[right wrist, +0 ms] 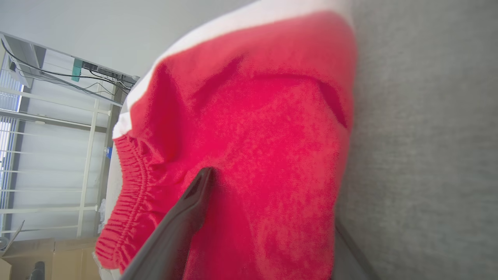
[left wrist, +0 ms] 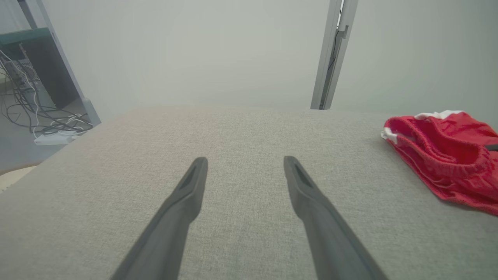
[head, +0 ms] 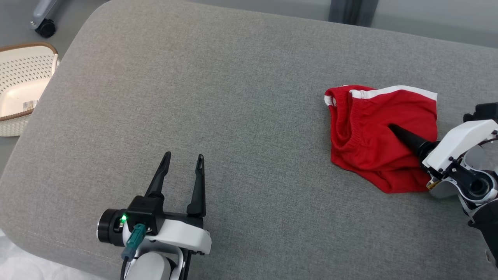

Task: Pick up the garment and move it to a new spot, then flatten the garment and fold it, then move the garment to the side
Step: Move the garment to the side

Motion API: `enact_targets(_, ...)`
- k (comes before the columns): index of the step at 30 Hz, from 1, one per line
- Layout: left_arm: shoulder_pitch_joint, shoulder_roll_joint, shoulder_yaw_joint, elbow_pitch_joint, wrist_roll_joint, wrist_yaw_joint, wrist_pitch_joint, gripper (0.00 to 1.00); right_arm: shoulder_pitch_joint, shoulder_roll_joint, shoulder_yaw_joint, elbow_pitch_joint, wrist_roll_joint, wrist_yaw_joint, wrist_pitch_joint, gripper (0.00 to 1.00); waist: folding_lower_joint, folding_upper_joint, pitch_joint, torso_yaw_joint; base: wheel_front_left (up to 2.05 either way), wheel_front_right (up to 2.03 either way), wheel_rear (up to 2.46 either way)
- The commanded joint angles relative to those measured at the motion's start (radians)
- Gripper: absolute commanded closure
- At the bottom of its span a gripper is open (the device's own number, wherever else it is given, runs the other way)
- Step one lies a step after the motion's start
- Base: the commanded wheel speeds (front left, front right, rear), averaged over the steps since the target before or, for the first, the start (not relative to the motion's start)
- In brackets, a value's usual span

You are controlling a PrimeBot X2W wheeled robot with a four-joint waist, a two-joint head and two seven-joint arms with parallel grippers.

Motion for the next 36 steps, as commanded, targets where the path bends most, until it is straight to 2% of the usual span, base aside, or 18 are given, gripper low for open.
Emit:
enact_targets(1,-0.024,0.003,-0.005,0.000,-0.004,0.007,-0.003,0.00,0.021,0.023,0.032,0.009,0.007,0.000,0.021,0.06,0.0000,-0.0001,0.004,0.003,0.00,0.00,0.00)
enact_targets(2,-0.028,0.003,-0.010,0.001,-0.004,0.007,-0.003,0.00,0.019,0.021,0.041,0.007,0.006,0.000,0.022,0.47,0.0000,-0.0001,0.006,0.004,0.00,0.00,0.00)
enact_targets(3,-0.029,0.004,-0.015,0.003,-0.003,0.006,-0.003,0.00,0.015,0.016,0.051,0.005,0.002,0.000,0.018,0.67,0.0000,-0.0001,0.009,0.006,0.00,0.00,0.00)
enact_targets(4,-0.029,0.004,-0.020,0.005,-0.002,0.007,-0.003,0.00,0.011,0.008,0.061,0.004,-0.005,0.000,0.009,0.94,0.0000,-0.0001,0.011,0.007,0.00,0.00,0.00)
enact_targets(5,-0.031,0.004,-0.024,0.007,-0.002,0.009,-0.003,0.00,0.007,0.002,0.066,0.006,-0.009,0.000,0.002,1.00,0.0000,-0.0001,0.013,0.008,0.00,0.00,0.00)
enact_targets(13,-0.035,0.004,-0.026,0.019,0.005,0.005,-0.003,0.00,-0.014,-0.058,0.148,-0.028,-0.033,0.000,-0.059,1.00,0.0000,-0.0001,-0.003,-0.017,0.00,0.00,0.00)
enact_targets(19,-0.044,0.004,-0.026,0.020,0.002,-0.002,-0.003,0.00,-0.022,-0.113,0.244,-0.063,-0.074,0.000,-0.053,1.00,0.0000,-0.0001,-0.016,-0.060,0.00,0.00,0.00)
enact_targets(25,-0.051,0.004,-0.042,0.027,-0.008,-0.005,-0.003,0.00,-0.054,-0.200,0.341,-0.090,-0.135,0.000,-0.076,1.00,0.0000,-0.0001,-0.032,-0.121,0.00,0.00,0.00)
enact_targets(36,-0.056,0.004,-0.059,0.039,-0.035,0.007,-0.003,0.00,-0.130,-0.372,0.446,-0.169,-0.209,0.000,-0.118,1.00,0.0000,-0.0001,-0.061,-0.223,0.00,0.00,0.00)
